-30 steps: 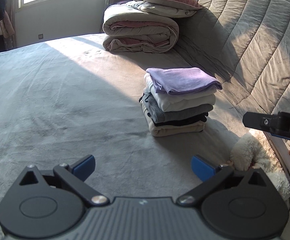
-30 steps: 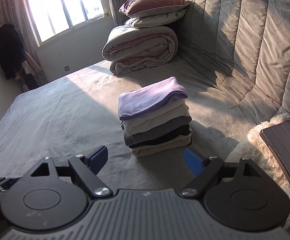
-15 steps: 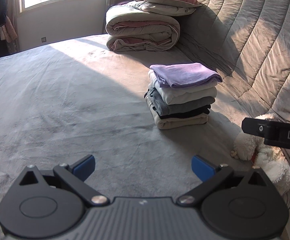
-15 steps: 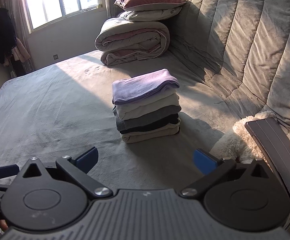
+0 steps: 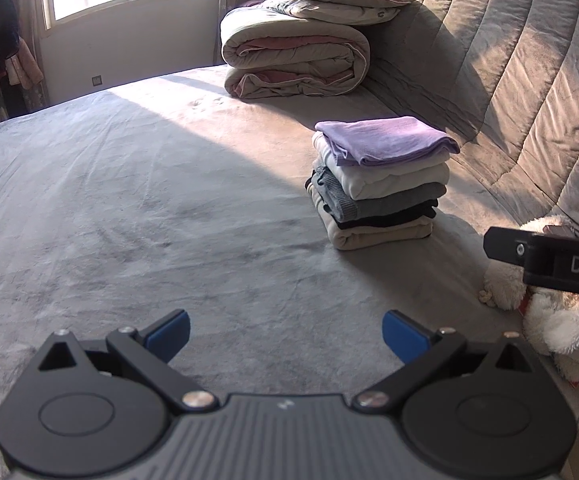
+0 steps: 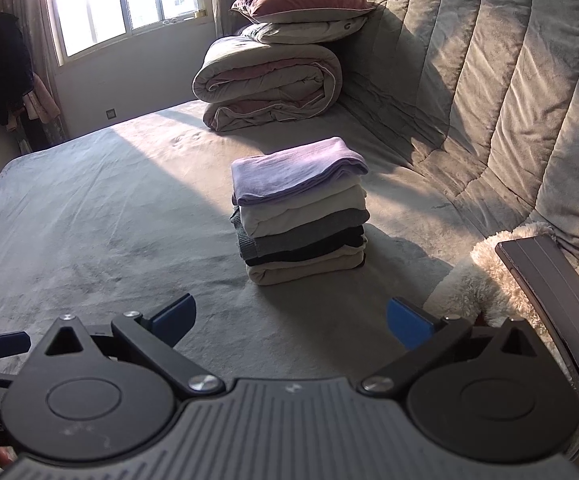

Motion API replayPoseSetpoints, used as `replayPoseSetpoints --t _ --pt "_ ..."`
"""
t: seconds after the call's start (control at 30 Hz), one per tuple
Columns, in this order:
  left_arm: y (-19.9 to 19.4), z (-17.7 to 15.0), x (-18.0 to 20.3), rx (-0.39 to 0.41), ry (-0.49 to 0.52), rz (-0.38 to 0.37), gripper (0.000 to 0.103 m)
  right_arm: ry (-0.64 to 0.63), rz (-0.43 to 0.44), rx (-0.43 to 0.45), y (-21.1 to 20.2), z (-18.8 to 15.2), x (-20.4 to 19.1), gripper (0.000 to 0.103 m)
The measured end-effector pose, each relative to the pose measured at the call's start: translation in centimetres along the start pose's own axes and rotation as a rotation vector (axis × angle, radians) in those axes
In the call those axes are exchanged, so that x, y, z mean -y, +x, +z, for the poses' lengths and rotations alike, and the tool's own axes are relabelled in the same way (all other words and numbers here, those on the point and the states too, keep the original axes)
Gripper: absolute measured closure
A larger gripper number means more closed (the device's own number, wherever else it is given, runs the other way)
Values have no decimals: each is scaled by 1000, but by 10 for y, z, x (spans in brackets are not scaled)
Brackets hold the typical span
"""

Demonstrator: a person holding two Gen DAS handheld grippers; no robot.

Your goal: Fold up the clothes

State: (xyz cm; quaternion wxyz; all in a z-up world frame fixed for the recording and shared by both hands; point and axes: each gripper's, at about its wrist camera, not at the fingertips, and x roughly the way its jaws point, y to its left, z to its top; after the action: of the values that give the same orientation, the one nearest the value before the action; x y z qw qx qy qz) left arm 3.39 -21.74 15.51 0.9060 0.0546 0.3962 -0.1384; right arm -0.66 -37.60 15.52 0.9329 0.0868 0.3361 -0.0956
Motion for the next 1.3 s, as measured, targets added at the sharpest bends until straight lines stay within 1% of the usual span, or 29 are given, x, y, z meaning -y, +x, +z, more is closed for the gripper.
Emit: replayPoseSetpoints --t 0.17,0.3,0.63,0.83,1.0,1.13,1.3 --pt "2 -1 -1 -9 9 11 1 -13 3 -12 2 -2 -3 0" --pt "5 -2 1 -17 23 38 1 -24 -3 -21 4 -3 -4 0" --pt "0 -4 3 -9 50 53 1 -16 -8 -20 1 -5 -2 0" --pt "-10 -9 3 11 67 69 1 -29 -3 -26 -5 -9 -4 0" --pt "-26 -18 -8 51 40 106 1 -35 14 -16 -19 -15 -7 0" --pt "-38 -28 -18 78 14 134 1 -84 -7 2 -30 -29 -20 0" --pt "-47 -42 -30 85 -27 116 1 -131 -28 31 -41 -47 -37 0"
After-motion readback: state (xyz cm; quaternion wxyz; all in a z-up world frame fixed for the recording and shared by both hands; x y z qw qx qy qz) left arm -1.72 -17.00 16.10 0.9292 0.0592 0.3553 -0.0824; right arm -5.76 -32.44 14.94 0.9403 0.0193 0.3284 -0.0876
